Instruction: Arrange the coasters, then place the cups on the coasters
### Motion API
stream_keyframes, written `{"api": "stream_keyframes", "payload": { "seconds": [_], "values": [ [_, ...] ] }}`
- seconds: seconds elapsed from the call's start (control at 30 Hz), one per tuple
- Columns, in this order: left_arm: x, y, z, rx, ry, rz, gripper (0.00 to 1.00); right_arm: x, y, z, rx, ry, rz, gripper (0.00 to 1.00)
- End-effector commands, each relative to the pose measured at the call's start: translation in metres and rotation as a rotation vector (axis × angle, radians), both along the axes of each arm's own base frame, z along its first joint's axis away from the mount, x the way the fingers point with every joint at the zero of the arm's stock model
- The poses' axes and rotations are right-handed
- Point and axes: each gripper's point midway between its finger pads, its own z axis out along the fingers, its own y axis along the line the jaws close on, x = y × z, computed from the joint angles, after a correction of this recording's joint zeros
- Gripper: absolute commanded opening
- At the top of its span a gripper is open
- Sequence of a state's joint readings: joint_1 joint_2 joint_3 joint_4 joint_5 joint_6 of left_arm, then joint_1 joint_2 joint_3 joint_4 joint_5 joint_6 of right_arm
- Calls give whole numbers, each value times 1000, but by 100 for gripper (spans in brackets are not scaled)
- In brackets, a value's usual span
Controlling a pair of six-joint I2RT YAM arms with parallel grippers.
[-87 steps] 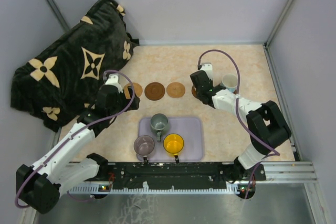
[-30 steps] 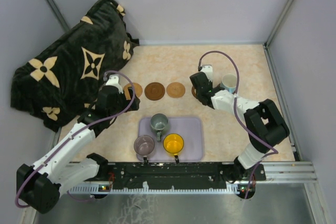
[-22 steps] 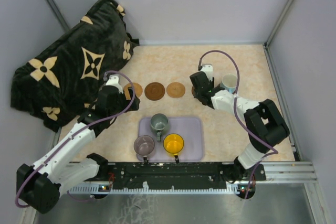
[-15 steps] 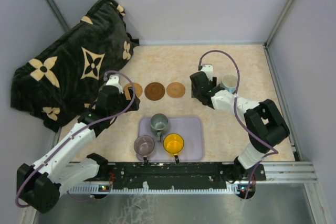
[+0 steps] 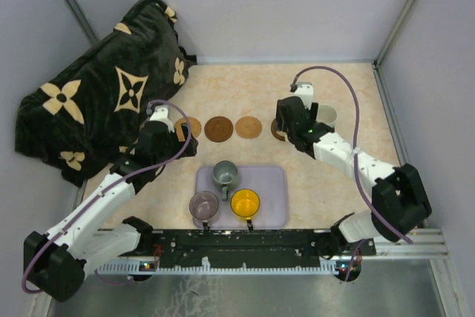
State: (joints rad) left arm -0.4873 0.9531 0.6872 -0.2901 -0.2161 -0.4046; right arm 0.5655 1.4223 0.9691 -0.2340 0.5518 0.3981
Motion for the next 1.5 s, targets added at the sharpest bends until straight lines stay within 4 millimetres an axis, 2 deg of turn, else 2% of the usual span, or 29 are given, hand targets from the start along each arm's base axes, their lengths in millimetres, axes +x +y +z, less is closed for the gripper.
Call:
{"api": "stream_keyframes", "payload": {
  "seconds": [0.0,0.13,0.53,0.67,0.77,0.93,1.1,1.33,1.47],
  "values": [
    [2,-1,7,-21,-26,3,99,-17,6,54,39,-115,-27,72],
    [0,-3,6,-28,-18,-7,99,-53,25,56,60,-90,19,72],
    [-3,-1,7,-25,-8,-1,99,-189,87,22,180,97,253,66],
    [-4,0,8,-26,-5,1,99,-231,91,17,153,141,291,67],
    [-5,0,8,-30,-1,1,99,-254,94,11,158,178,308,68],
    [-8,1,8,-32,10,3,99,-285,105,-3,166,227,334,68],
    [-11,3,4,-25,25,12,99,-307,123,-16,118,246,356,69],
    [-13,3,0,-20,45,10,99,-317,142,-21,49,232,369,70],
    [-14,5,0,-15,44,14,99,-321,148,-31,69,248,387,62]
  ]
}}
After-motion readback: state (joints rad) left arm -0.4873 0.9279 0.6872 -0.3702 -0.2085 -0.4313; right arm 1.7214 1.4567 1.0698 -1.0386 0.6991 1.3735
